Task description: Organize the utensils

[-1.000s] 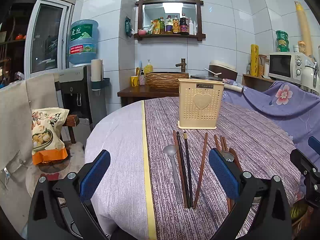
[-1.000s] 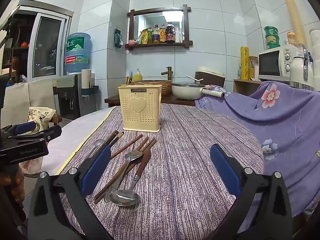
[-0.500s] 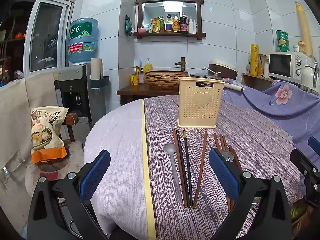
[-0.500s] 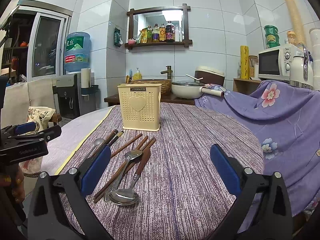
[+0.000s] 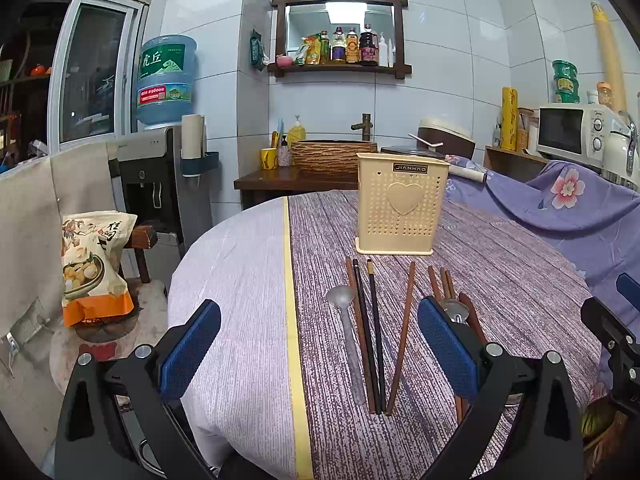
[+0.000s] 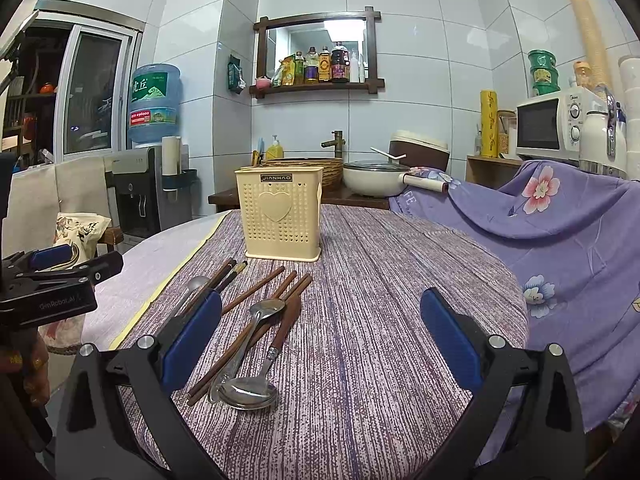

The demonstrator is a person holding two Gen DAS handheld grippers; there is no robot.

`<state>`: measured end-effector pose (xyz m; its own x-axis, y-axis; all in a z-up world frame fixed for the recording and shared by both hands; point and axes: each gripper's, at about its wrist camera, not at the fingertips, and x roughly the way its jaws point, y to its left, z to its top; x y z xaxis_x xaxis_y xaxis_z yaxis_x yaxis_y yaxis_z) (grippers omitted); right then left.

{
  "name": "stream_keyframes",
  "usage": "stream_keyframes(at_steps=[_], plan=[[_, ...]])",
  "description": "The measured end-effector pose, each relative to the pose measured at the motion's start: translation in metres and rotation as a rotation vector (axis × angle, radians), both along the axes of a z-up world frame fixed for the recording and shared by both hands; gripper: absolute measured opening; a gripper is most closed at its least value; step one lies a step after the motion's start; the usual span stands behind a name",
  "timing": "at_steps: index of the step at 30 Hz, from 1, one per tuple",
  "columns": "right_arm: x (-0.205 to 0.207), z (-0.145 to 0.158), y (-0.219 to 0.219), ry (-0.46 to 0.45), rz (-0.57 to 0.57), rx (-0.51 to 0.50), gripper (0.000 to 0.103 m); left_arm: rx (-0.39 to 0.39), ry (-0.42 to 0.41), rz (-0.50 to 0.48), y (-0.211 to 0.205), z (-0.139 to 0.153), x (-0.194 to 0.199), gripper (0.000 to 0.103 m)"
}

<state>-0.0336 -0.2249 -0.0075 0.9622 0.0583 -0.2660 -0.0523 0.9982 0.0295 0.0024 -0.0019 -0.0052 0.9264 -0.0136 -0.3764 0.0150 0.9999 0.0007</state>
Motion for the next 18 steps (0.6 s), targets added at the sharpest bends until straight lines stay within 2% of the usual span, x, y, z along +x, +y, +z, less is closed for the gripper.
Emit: stream_keyframes(at_steps=[18], plan=[[0.0, 0.0003, 0.0002, 0.0, 0.0, 0.001, 0.098, -0.001, 0.001, 0.001, 0.0009, -0.0002, 0.0002, 0.097]])
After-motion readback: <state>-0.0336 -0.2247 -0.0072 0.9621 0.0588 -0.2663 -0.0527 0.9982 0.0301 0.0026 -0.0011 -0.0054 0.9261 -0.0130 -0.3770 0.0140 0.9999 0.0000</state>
